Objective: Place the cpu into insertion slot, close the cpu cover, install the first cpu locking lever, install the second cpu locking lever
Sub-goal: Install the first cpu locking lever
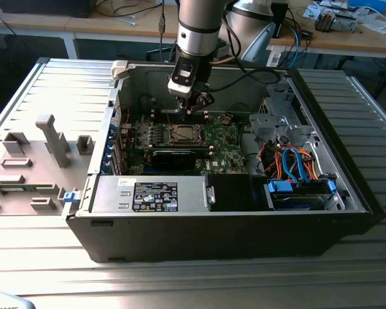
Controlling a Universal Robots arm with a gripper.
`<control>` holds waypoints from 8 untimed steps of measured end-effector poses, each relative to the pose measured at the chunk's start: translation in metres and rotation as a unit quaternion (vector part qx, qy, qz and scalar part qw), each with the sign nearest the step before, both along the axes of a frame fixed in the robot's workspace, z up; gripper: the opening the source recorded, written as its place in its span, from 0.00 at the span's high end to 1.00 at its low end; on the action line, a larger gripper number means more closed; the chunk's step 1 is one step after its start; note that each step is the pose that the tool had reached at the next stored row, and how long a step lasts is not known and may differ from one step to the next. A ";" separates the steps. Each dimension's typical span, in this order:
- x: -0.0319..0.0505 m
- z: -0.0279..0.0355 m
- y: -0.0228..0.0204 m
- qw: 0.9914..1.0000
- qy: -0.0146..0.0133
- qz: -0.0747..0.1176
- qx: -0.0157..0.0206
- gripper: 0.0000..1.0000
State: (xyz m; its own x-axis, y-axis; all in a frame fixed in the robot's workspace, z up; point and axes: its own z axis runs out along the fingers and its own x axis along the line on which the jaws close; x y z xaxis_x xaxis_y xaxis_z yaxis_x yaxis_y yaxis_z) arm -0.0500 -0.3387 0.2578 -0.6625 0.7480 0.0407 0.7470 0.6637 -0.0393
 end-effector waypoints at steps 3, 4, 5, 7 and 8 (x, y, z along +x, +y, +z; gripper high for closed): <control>0.0000 0.0000 0.0000 1.000 0.000 0.004 0.000 0.89; 0.0000 0.0000 0.0000 1.000 0.000 0.005 0.000 0.89; 0.0000 0.0000 -0.0001 1.000 0.000 0.006 0.000 0.89; 0.0000 0.0000 -0.0001 1.000 0.000 0.008 0.000 0.89; 0.0000 0.0000 -0.0001 1.000 0.000 0.009 0.000 0.89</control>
